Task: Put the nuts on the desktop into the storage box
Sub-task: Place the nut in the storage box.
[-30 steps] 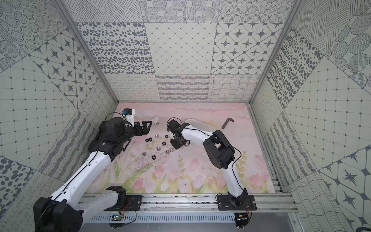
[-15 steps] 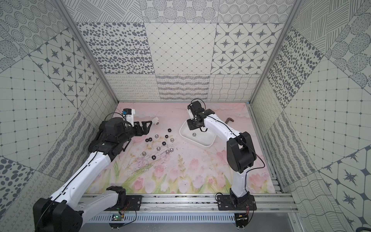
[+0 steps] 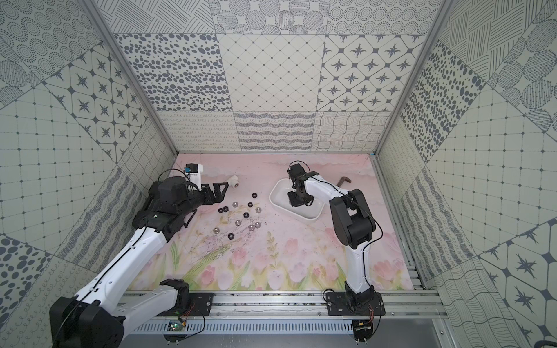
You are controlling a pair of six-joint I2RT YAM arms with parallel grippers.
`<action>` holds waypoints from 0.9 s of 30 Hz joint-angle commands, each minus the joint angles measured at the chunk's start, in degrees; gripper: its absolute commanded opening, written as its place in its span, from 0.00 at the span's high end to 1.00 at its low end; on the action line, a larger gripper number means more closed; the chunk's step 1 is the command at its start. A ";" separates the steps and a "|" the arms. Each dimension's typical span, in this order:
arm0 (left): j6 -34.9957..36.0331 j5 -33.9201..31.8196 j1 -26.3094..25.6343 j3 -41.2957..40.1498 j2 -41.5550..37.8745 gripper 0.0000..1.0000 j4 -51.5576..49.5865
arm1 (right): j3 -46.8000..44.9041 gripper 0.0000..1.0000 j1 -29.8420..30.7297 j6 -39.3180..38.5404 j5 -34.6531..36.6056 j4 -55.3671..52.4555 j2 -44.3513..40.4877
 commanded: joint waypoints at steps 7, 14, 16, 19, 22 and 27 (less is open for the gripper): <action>1.29 0.02 -0.01 1.10 0.50 0.01 0.42 | -0.39 0.55 0.13 0.39 1.17 0.90 2.43; 1.29 0.18 -0.01 1.39 0.70 0.01 0.35 | 0.09 0.46 1.01 -0.15 2.35 1.16 -3.39; 1.20 0.29 0.06 1.40 0.76 0.01 0.36 | 0.83 0.46 2.29 -1.11 2.96 1.19 -6.27; 1.11 0.38 -0.01 1.28 0.81 0.01 0.33 | 2.36 0.44 5.13 -3.21 3.18 1.11 -9.68; 1.11 0.23 -0.01 1.14 0.60 0.01 0.40 | 3.42 0.43 8.20 -4.94 0.08 1.00 -11.58; 1.11 0.02 -0.01 0.92 0.28 0.01 0.17 | 3.50 0.42 14.24 -8.49 -4.03 0.62 -11.09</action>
